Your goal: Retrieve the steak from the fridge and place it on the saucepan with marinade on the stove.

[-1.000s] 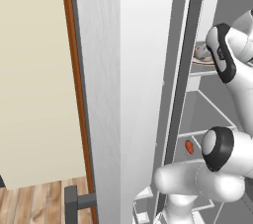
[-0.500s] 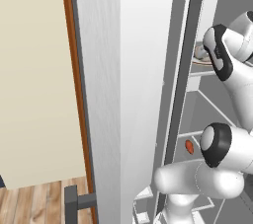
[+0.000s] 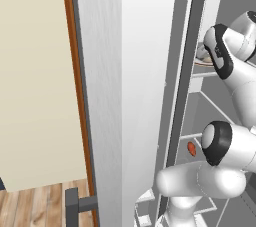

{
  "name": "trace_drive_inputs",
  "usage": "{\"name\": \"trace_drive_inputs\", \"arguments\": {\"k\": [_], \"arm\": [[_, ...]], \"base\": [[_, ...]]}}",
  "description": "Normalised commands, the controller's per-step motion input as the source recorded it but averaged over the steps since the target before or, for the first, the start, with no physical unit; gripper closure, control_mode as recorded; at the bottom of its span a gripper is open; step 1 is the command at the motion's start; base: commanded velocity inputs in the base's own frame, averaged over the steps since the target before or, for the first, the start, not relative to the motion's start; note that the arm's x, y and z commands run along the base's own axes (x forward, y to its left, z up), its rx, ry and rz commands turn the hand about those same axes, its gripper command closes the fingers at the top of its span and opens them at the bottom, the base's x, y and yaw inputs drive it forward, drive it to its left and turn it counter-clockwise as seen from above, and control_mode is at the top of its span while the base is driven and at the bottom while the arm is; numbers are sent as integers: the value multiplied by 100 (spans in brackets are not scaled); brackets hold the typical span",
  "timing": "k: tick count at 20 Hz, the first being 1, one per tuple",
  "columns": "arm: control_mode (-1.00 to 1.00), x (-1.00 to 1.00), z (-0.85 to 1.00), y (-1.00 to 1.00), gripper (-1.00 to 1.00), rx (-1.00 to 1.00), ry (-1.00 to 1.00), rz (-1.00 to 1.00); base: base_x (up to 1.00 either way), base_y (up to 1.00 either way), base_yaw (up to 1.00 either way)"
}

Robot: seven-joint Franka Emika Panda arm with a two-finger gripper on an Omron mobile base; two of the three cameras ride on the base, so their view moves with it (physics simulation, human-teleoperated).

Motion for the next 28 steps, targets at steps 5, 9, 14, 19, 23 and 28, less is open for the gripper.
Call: {"name": "trace_drive_inputs", "arguments": {"k": [5,9,14,19,23,28], "arm": [[-100,6,0,0,-100,0,0,0],[-100,1,-2,0,-100,0,0,0],[-100,0,-5,0,-100,0,0,0],[-100,2,-6,0,-100,0,0,0],[-100,4,-3,0,-100,0,0,0],[-100,6,-1,0,-100,0,0,0]], "base": [[0,0,0],[0,0,0],[0,0,0],[0,0,0],[0,0,0],[0,0,0]]}}
